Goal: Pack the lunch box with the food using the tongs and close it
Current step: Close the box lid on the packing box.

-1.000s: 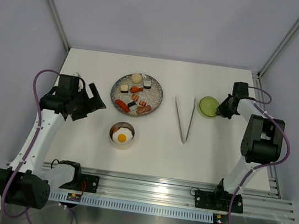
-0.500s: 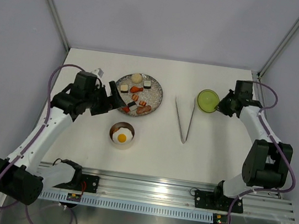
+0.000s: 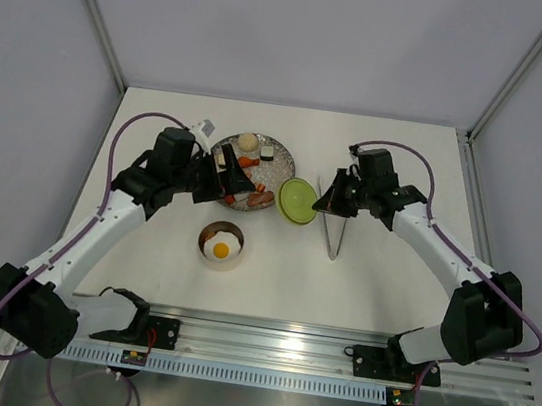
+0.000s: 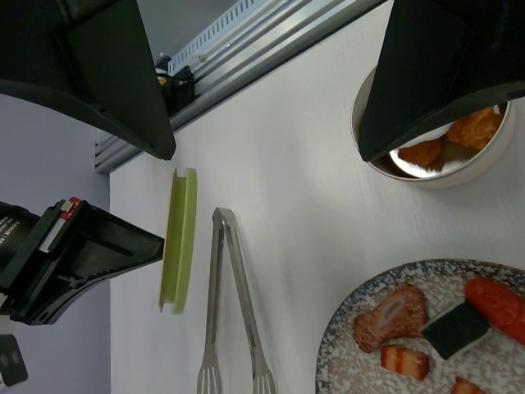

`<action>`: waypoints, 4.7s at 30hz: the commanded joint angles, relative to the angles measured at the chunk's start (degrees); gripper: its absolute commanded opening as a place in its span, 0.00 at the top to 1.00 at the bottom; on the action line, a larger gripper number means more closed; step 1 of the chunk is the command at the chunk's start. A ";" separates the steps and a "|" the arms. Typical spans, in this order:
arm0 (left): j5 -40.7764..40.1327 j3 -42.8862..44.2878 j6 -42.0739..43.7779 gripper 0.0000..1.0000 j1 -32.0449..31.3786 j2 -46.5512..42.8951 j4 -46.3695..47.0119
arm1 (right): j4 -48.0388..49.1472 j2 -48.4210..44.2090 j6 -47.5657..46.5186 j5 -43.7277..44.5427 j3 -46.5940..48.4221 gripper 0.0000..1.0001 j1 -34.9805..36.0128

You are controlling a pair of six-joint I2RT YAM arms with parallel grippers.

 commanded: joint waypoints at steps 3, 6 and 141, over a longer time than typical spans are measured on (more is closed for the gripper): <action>5.46 -2.13 -3.38 0.02 -0.72 1.68 8.94 | 1.61 0.69 1.09 -3.62 2.26 1.00 3.80; 6.87 -2.40 -4.78 0.04 -1.42 2.91 11.14 | 1.78 1.13 1.36 -3.45 2.70 1.00 5.47; -78.64 9.91 -12.01 0.52 -48.09 34.11 -56.53 | -4.81 -2.03 -4.00 3.32 -6.70 0.00 -12.01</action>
